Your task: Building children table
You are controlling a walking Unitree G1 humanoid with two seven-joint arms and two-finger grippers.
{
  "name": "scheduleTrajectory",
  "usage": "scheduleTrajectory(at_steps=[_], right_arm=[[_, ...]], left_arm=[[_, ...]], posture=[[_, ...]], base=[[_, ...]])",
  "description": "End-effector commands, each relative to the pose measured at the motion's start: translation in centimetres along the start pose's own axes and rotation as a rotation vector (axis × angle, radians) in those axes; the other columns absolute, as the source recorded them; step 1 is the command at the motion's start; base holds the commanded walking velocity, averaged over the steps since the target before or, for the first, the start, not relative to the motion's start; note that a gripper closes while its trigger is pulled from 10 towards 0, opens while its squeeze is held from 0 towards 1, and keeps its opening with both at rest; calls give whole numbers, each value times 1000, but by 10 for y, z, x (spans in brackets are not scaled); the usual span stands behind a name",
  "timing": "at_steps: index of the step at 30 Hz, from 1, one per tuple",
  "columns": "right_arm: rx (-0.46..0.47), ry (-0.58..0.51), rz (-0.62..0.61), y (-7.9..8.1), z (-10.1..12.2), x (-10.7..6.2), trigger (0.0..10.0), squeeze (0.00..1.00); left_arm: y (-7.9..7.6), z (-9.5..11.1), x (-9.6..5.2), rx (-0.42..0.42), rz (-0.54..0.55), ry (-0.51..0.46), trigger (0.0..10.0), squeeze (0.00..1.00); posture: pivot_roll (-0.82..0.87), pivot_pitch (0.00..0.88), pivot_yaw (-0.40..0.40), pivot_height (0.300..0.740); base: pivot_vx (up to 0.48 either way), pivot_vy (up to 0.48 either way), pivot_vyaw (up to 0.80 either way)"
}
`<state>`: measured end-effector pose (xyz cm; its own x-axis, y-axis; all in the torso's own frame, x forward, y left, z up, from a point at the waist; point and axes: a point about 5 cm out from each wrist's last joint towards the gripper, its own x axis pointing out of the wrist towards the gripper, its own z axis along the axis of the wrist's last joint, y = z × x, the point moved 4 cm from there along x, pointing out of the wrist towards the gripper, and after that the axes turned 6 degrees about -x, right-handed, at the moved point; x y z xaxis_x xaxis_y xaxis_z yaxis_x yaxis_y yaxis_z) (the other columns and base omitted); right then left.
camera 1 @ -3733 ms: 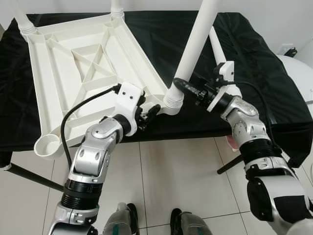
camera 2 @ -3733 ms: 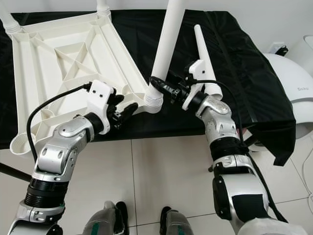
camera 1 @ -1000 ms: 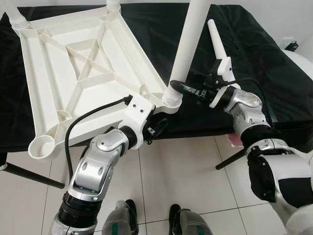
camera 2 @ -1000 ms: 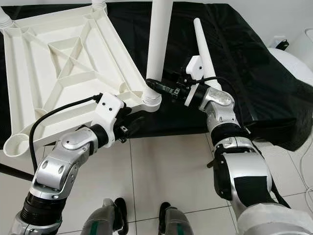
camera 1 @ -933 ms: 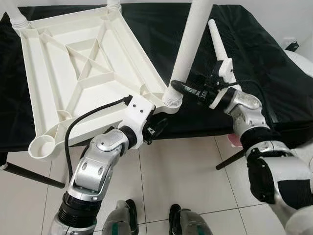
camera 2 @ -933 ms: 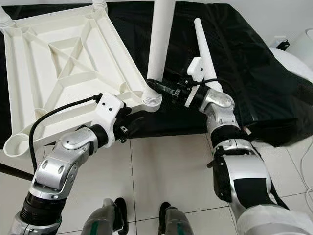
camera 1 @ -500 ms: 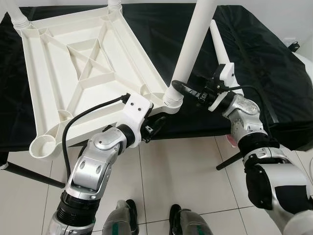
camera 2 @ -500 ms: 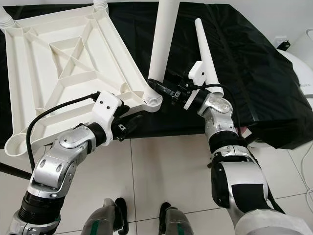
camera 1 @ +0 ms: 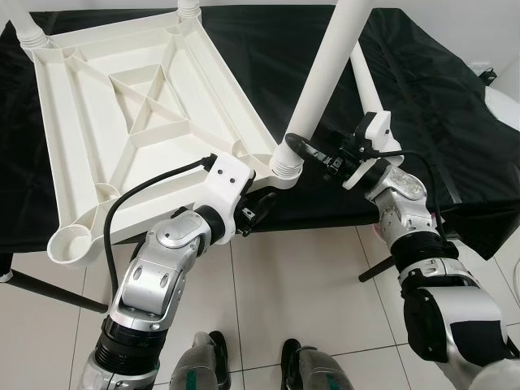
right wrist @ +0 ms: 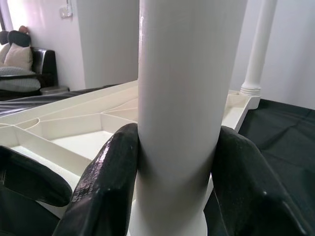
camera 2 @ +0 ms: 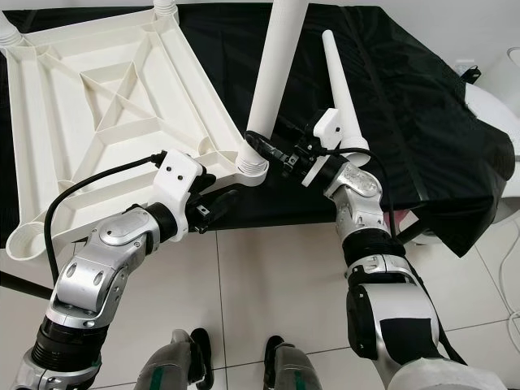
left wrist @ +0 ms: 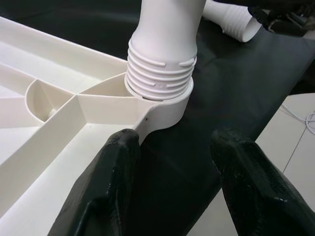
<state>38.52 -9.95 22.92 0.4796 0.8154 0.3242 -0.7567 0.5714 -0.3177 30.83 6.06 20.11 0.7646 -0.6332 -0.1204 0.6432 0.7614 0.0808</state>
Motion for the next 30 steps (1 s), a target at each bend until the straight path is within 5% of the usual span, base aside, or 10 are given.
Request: scheduleTrajectory(at_steps=[1, 30], right_arm=[[65, 67, 13, 12, -21, -7, 10000, 0], [16, 145, 171, 12, -10, 8, 10000, 0]], left_arm=[[4, 1, 1, -1, 50, -10, 10000, 0], [6, 4, 1, -14, 71, -28, 10000, 0]], posture=[[-5, 214, -39, 740], [-5, 218, -61, 740]], base=[[0, 0, 0], [0, 0, 0]])
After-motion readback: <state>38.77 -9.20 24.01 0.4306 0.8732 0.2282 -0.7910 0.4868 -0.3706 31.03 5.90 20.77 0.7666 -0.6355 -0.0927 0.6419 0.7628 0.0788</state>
